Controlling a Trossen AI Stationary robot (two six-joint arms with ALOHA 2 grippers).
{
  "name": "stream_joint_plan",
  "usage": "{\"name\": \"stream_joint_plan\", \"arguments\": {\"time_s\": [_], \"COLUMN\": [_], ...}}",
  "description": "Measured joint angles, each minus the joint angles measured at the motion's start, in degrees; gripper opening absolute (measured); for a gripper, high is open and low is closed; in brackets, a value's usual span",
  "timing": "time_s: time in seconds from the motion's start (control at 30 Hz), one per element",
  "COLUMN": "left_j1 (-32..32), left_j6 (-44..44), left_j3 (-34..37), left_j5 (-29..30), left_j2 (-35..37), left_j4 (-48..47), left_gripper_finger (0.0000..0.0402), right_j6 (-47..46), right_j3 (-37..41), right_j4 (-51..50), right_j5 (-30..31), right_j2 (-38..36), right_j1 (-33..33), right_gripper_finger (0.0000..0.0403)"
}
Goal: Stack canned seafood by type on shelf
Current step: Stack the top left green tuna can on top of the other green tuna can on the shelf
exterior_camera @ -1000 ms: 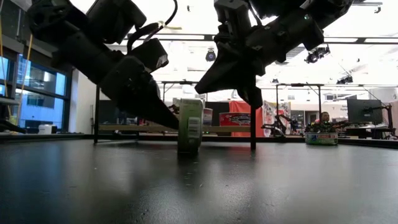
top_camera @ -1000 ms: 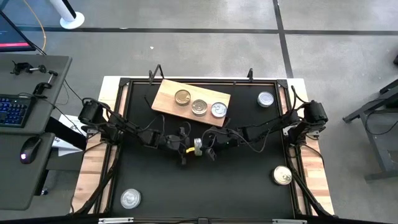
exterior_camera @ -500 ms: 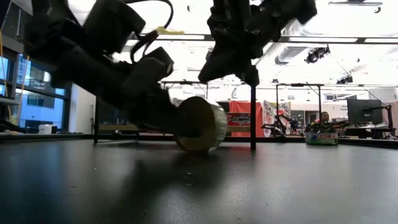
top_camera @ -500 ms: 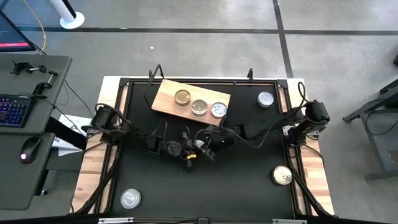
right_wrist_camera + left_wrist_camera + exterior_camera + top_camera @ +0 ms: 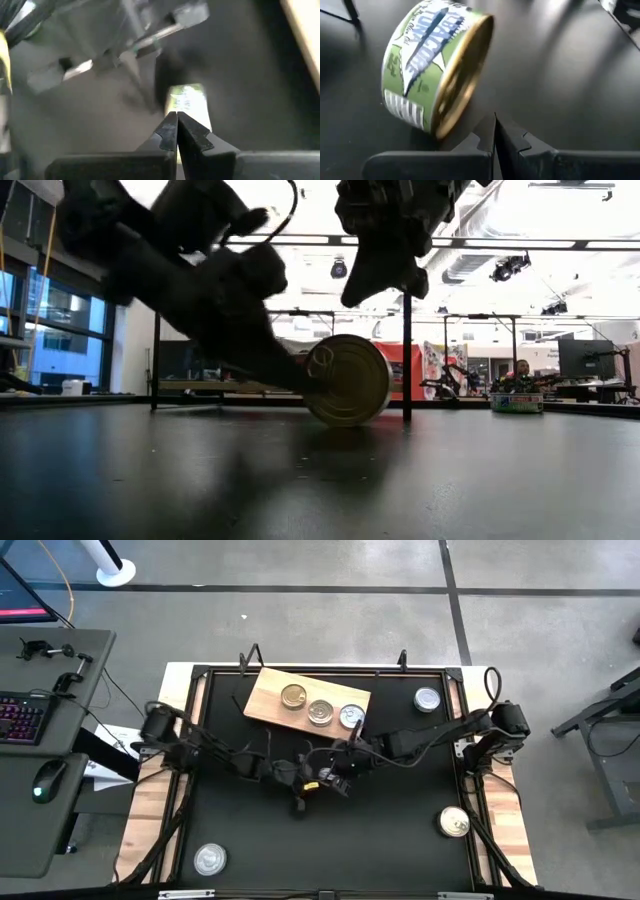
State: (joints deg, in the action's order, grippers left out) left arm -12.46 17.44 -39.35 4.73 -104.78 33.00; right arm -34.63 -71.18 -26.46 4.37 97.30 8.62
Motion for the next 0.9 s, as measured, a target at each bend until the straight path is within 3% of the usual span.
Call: {"name": "stream_joint_plan", "arguments": {"time_s": [0.1,0.2,0.37,0.5,0.63,0.73,0.9], "left_j1": [0.2,0.6,0.9,0.7,0.6,0.6,0.6], "left_j6": [0.1,2.8,8.5,14.0,16.8,16.3,15.4], "left_j3": [2.4,6.1,14.0,18.8,21.3,21.9,21.7], "left_j5": [-1.3,-1.5,-0.7,2.8,6.8,7.7,7.2], "left_j2": [6.7,14.1,26.0,33.1,36.9,38.3,39.0], "left_j4": [-8.9,-15.5,-17.0,-17.1,-16.5,-17.0,-14.3], "left_gripper_finger": [0.0,0.0,0.0,0.0,0.0,0.0,0.0], "right_j6": [2.6,7.9,16.8,16.7,14.2,14.0,10.0], "right_j3": [-1.8,-4.4,-4.9,-4.9,-4.8,-4.9,-4.8], "right_j4": [0.3,-0.1,-3.4,-7.2,-6.9,-6.7,-6.7], "right_j5": [-4.0,-7.0,-3.4,-2.8,-2.6,-1.0,-0.2], "right_j2": [0.0,0.2,1.4,4.0,6.6,8.7,11.8], "right_j1": [-0.4,-0.7,-0.2,-0.2,-0.4,-0.4,-0.4], "right_gripper_finger": [0.0011,0.0049,0.0167,0.0266,0.0335,0.0358,0.036]}}
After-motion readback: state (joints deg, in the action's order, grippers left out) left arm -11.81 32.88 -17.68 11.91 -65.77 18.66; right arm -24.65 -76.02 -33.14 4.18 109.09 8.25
